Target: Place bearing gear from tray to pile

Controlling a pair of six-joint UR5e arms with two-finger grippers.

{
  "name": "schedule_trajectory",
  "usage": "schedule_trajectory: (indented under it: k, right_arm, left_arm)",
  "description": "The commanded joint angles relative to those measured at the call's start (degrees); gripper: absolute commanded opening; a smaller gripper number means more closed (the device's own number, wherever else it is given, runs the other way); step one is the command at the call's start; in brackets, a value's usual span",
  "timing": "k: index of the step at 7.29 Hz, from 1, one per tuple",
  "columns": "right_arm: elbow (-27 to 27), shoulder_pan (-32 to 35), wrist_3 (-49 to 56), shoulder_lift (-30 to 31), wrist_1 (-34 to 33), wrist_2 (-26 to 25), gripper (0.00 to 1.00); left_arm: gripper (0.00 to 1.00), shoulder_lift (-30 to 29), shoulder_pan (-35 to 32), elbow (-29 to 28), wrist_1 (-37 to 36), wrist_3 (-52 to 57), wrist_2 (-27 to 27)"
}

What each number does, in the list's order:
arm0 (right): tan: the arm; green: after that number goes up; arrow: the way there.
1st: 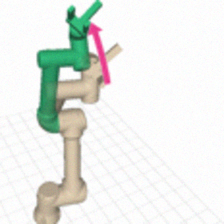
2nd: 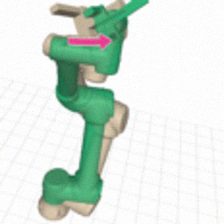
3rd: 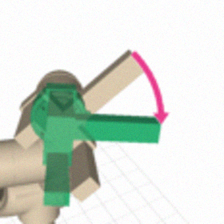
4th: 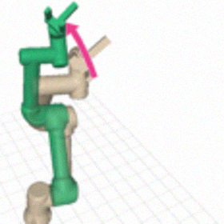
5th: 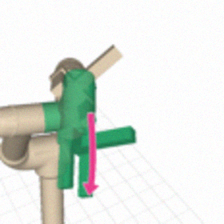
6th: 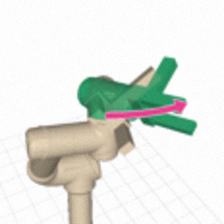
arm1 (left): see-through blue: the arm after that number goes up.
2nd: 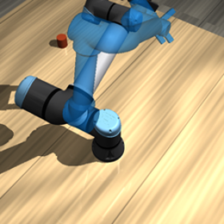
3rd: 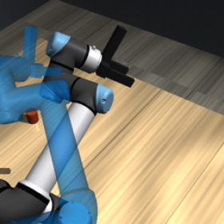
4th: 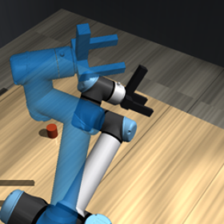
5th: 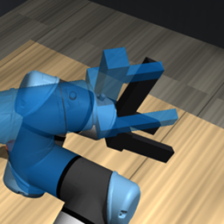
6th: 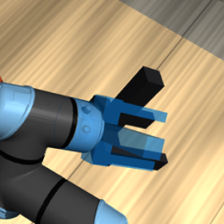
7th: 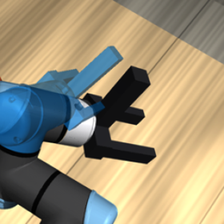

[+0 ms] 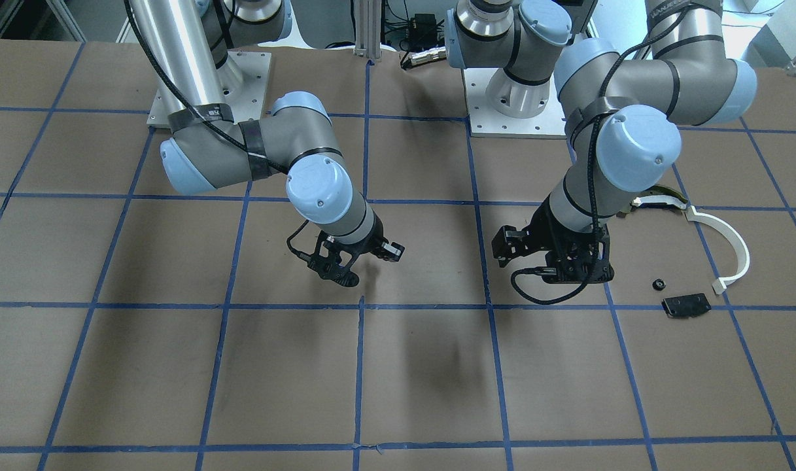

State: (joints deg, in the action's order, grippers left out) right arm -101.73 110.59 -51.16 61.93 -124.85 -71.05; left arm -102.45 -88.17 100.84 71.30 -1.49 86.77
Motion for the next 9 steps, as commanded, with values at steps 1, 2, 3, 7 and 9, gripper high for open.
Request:
schedule_trajectory:
  k: [1,2,3,7,9]
  right_arm:
    - [0.38,-0.45,0.17,-0.24,-3.29,-2.15,1.00]
    - [0.82,-1.42,0.61,0.64,-3.12,-4.95,1.00]
    - [0.92,-3.43,0.88,2.04,-3.03,-6.80,1.00]
    - [0.39,-21.87,27.60,10.91,5.47,-9.98,1.00]
    - [5.02,-25.15,31.80,16.44,15.72,-15.68,1.00]
  left_arm:
    - [0.84,-0.20,-2.00,0.06,-0.02,-2.99,0.06]
    - [0.84,-0.29,-3.31,0.06,-0.11,-3.95,-0.02]
    - [0.84,-0.29,-5.33,0.06,-0.11,-6.92,-0.02]
    - [0.79,-5.37,-19.29,3.30,-8.77,-17.99,0.50]
    - [0.80,-10.82,-21.60,4.54,-15.21,-23.95,0.94]
